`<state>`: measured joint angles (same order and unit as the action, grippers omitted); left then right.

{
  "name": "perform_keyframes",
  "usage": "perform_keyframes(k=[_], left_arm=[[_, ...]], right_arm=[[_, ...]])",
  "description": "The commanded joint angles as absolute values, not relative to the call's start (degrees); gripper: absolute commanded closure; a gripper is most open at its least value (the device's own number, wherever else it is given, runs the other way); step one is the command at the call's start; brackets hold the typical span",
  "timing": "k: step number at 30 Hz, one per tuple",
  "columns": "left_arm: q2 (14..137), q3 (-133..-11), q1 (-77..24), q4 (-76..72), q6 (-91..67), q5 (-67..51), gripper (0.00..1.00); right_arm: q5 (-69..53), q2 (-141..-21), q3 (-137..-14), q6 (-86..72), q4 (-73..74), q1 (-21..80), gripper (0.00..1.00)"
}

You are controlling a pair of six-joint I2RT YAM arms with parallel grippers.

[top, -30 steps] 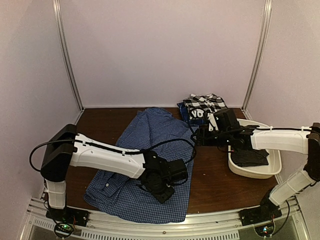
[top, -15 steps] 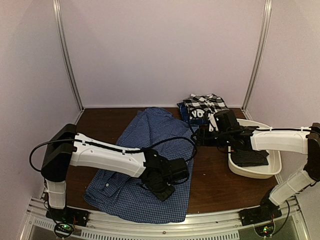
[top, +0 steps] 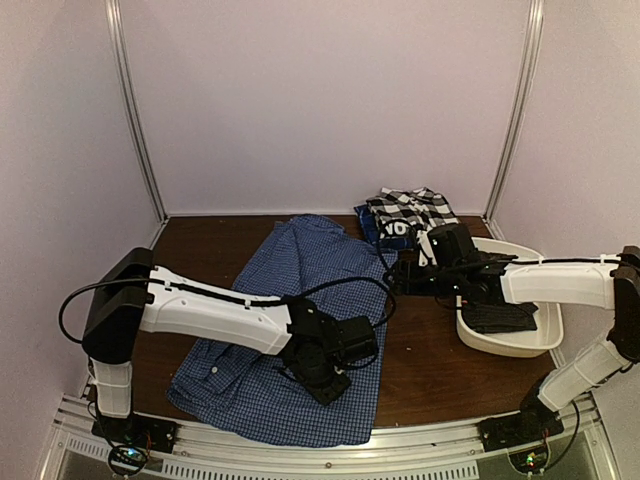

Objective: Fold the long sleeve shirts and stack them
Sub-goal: Pick up the sleeve from the 1/3-folded shirt.

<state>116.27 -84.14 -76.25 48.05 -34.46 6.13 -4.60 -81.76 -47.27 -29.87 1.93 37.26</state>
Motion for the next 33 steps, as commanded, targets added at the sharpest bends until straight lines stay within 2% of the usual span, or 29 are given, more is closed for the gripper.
perform_keyframes(k=[1,6,14,18,20,27,33], left_arm=[[117.18,-84.05,-76.55,46.91,-33.54,4.03,0.75],[117.87,-83.67,-76.55,46.32,-33.35,3.45,0.72],[118.98,-84.21,-76.55,47.49,-34.28,6.04,0.72],[118.31,-85.62,-76.55,49.46,-35.84,10.71,0.86],[117.44,-87.15,-76.47,51.15,-37.13,13.90,0.99],[111.80,-92.09,-73.54,55.86,-40.54,23.76,1.00],[105.86,-93.60,-67.29,56.34,-41.20,27.93,1.00]], right_arm=[[-3.20,-81.94,-45.95,-29.92,0.80,37.44,0.27],[-3.31,-82.08,-45.38,-30.14,0.41,37.42,0.27],[-3.60,-82.46,-45.26,-30.18,0.26,37.39,0.27],[-3.85,-82.55,-45.26,-30.22,0.32,37.39,0.27],[-3.87,-82.49,-45.27,-30.21,0.51,37.36,0.27],[-3.80,-82.91,-45.73,-29.89,1.32,37.22,0.27],[-4.32,-84.13,-47.13,-30.05,1.72,36.42,0.27]])
